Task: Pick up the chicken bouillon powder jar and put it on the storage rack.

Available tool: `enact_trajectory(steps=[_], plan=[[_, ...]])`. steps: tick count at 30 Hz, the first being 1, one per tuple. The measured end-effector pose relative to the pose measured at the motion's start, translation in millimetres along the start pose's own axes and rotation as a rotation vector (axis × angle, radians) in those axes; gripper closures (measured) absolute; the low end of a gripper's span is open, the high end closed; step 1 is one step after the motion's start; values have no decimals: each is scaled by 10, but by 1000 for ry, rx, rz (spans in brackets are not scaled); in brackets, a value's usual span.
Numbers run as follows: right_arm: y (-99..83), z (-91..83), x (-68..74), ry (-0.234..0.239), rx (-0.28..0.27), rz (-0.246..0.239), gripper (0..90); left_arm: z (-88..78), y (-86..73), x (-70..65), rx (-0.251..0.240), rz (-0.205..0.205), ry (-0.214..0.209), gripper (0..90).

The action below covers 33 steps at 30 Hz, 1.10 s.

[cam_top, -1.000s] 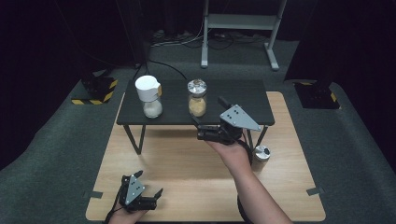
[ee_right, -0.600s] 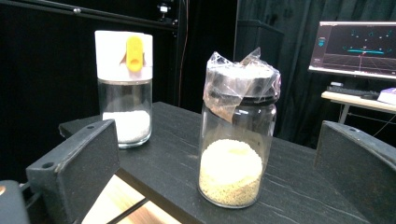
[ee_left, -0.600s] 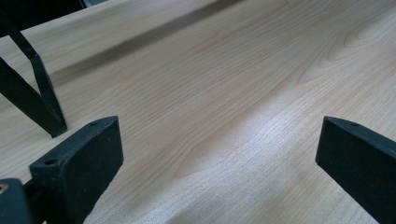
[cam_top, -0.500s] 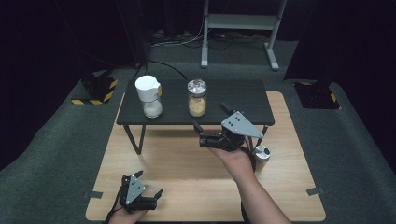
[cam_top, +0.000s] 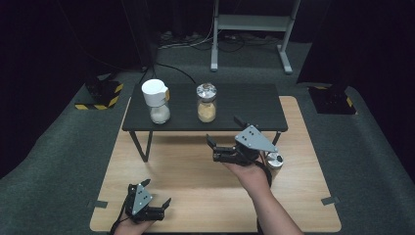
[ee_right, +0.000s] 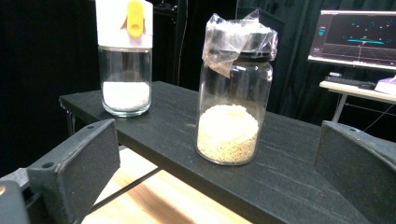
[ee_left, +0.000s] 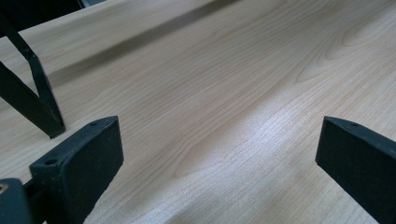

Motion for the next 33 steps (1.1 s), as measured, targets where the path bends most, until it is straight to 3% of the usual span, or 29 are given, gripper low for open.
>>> enact_trajectory(steps=[18, 33], plan=[[-224, -117, 79, 15, 41, -19, 0, -1, 0, -3, 1, 3, -2, 11], [-528, -196, 144, 23, 97, -22, 0, -1, -1, -5, 1, 4, -2, 11]])
Point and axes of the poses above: each handheld gripper's, and its own axes: z roughly forward along the jaws, y roughly out of its top, x roughly to its left, the point moved 1 cm from there along z, roughly forward along the jaws, and after that the axes turned 12 degrees about -z, right-handed, at the moved point
